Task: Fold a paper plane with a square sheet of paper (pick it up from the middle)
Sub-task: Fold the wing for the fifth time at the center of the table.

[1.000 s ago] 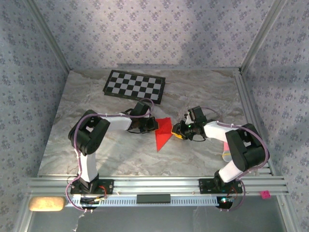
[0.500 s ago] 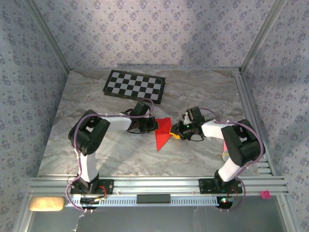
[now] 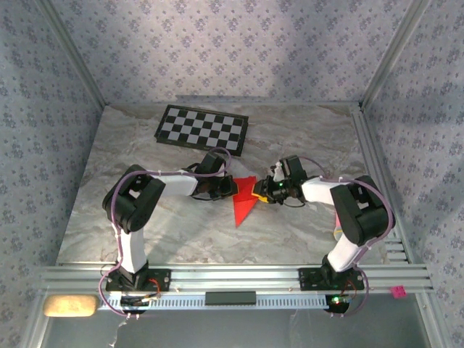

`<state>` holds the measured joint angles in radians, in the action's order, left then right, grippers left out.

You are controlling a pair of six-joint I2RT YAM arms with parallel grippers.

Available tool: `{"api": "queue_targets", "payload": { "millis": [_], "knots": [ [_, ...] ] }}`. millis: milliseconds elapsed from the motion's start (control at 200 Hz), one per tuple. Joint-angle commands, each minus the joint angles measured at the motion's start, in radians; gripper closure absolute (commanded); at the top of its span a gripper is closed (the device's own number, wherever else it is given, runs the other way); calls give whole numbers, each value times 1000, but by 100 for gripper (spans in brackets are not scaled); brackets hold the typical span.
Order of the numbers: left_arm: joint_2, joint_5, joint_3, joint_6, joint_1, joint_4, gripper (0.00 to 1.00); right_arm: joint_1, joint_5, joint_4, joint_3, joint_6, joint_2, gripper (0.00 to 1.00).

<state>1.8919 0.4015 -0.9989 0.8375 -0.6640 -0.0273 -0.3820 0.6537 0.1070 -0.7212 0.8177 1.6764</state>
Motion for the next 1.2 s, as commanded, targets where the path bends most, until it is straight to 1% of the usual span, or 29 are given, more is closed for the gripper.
{"api": "queue_targets", "payload": {
  "millis": [0, 140, 230, 310, 425, 530, 660, 775, 1194],
  "knots": [
    [-11, 10, 26, -14, -12, 54, 87, 6, 51, -6, -37, -61, 29, 71],
    [-11, 10, 25, -15, -12, 56, 87, 22, 94, -14, -58, -99, 56, 72],
    [-10, 10, 26, -15, -12, 56, 87, 30, 125, -30, -78, -126, 75, 74],
    [-10, 10, 26, -15, -11, 58, 87, 34, 111, -77, -97, -151, 85, 74],
    [-11, 10, 23, -15, -11, 59, 87, 40, 110, -88, -102, -160, 93, 74],
    [-10, 8, 22, -14, -12, 60, 87, 48, 86, -139, -119, -166, 107, 74],
    [-10, 7, 21, -15, -12, 62, 87, 49, 81, -134, -103, -157, 104, 73],
    [-7, 9, 22, -15, -12, 61, 87, 52, 102, -109, -95, -161, 106, 73],
    [-6, 8, 22, -15, -12, 58, 87, 68, 167, -86, -133, -181, 159, 76]
  ]
}}
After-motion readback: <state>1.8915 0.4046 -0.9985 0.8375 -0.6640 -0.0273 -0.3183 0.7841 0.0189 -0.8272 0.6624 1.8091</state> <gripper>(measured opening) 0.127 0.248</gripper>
